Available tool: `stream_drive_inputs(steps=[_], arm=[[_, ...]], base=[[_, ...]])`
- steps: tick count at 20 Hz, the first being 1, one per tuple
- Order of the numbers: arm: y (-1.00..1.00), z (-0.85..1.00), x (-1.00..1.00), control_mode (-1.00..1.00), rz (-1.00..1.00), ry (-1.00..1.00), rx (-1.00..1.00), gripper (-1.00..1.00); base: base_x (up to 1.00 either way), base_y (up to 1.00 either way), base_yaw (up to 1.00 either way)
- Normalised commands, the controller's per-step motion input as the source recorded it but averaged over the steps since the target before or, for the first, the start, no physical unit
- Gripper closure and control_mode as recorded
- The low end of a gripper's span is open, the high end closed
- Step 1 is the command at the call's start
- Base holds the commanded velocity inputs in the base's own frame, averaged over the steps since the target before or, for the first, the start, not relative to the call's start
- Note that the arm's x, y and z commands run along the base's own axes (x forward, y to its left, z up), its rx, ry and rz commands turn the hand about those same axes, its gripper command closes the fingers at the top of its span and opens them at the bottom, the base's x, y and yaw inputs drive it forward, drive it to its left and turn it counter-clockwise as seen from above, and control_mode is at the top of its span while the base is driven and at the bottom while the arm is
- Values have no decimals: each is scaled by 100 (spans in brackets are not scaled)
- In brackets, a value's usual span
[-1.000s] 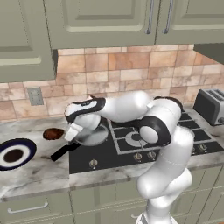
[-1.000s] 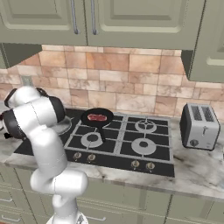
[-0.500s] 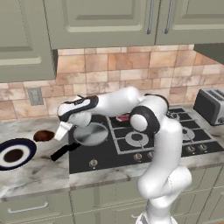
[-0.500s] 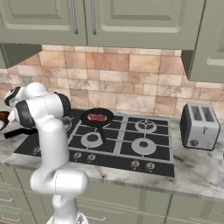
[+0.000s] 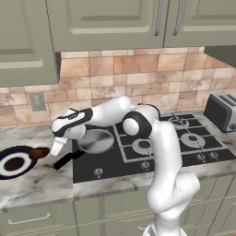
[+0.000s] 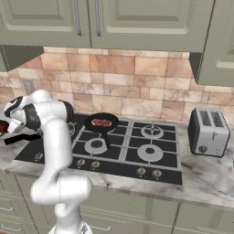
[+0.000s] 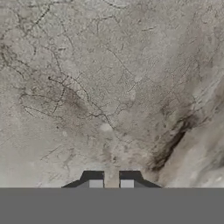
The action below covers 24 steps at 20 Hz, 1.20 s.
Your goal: Place one of the steaks on the plate and the other in the bowl. Then place the bowl in the fridge.
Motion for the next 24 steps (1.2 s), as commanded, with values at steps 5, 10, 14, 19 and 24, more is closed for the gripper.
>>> stream_drive_inputs(steps=[5,10,14,19,24], arm=[[96,7,23,-100,-11,5,-13,100],[79,48,21,-100,-14,2,-7,100],[96,59,4,-100,-18,0,-10,100],[100,11,-11,-100,-5,0,-22,100],[87,63,-18,-100,0,-2,-14,-100]], base=[[0,0,0],[0,0,0],[0,0,0],[0,0,0],[0,0,0]])
